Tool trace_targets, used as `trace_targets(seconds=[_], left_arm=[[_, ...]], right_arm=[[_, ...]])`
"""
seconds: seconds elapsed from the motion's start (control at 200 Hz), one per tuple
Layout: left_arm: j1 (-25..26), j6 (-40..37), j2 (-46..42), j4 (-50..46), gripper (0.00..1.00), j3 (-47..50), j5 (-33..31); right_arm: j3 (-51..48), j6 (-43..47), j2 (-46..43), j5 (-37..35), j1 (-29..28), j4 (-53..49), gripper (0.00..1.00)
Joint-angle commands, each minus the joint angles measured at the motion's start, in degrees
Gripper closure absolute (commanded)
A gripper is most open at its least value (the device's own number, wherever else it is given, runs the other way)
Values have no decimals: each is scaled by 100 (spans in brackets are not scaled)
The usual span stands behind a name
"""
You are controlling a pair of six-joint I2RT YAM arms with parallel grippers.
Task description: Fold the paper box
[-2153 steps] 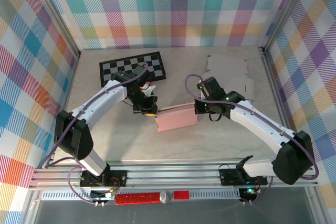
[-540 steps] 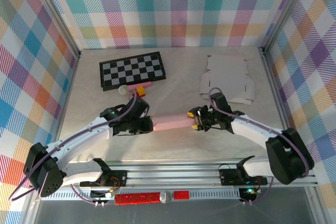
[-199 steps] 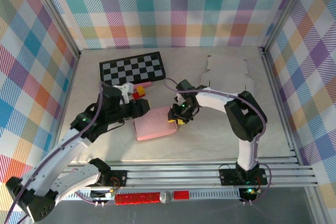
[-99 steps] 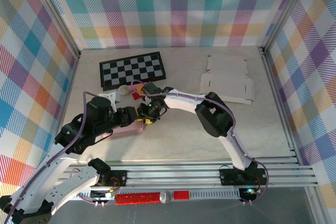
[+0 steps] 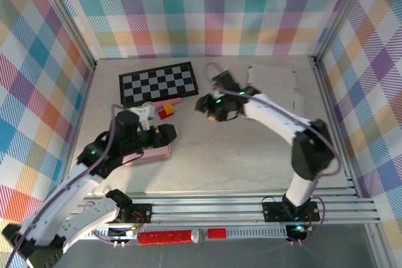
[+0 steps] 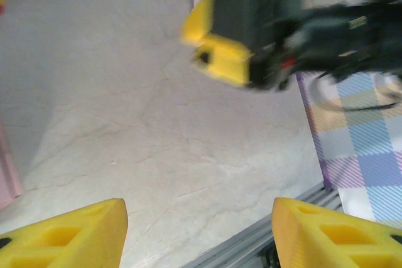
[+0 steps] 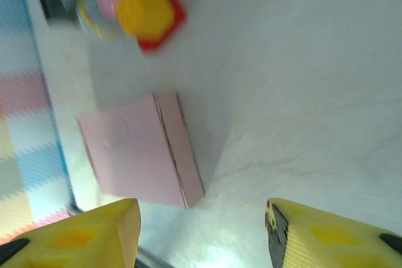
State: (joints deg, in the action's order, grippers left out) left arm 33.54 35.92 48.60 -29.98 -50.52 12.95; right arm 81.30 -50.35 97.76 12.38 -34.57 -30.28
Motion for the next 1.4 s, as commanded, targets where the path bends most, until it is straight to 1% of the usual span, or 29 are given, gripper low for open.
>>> trace_targets(seconds=[0.0, 0.06, 0.145, 0.215, 0.33, 0.43, 0.615, 0.725, 0.785, 0.915, 0.995, 1.12, 1.2, 1.25, 1.32, 1.395], left_arm=[[-33, 341, 861, 1269, 41, -40, 783], [-9, 466, 1365, 1748, 43, -160, 953], [68, 582, 1989, 2072, 44, -371, 995], [149, 735, 2405, 2400, 45, -467, 957], [317, 1062, 2977, 3019, 46, -487, 866], [469, 1285, 3354, 3277, 47, -519, 740], [644, 1616, 3741, 3307, 48, -577, 467], [654, 1986, 3806, 3079, 48, -493, 241], [654, 2232, 3780, 3162, 48, -347, 162], [653, 2739, 3726, 3480, 47, -15, 52], [652, 2881, 3761, 3566, 47, 82, 55], [651, 3115, 3813, 3570, 47, 232, -37], [645, 3412, 3886, 3926, 47, 467, -44], [645, 3594, 3924, 4008, 47, 596, -61], [641, 3845, 3938, 4054, 47, 782, -123], [645, 4078, 3968, 4389, 47, 1015, -216]], right_arm=[[-482, 79, -326, -329, 935, -622, 46], [-596, 87, -392, -249, 1590, -728, 46], [-549, 135, -222, -149, 2404, -841, 46], [-445, 178, 23, -163, 2868, -874, 46], [-200, 158, 660, 58, 3435, -883, 46], [110, 212, 1222, 207, 3596, -1032, 46], [539, 456, 2034, 265, 3462, -1627, 46], [307, 515, 2077, 283, 3212, -1633, 47], [103, 472, 2026, 324, 3037, -1584, 47], [-580, 76, 1713, 538, 2613, -1217, 47], [-948, -282, 1457, 723, 2286, -985, 48], [-1369, -809, 984, 722, 1687, -934, 48], [-1826, -1298, 548, 924, 1348, -524, 48], [-1918, -1426, 376, 1062, 1218, -382, 49], [-1854, -1385, 187, 1243, 1146, -336, 48], [-1662, -1210, -148, 1082, 1145, -746, 48]])
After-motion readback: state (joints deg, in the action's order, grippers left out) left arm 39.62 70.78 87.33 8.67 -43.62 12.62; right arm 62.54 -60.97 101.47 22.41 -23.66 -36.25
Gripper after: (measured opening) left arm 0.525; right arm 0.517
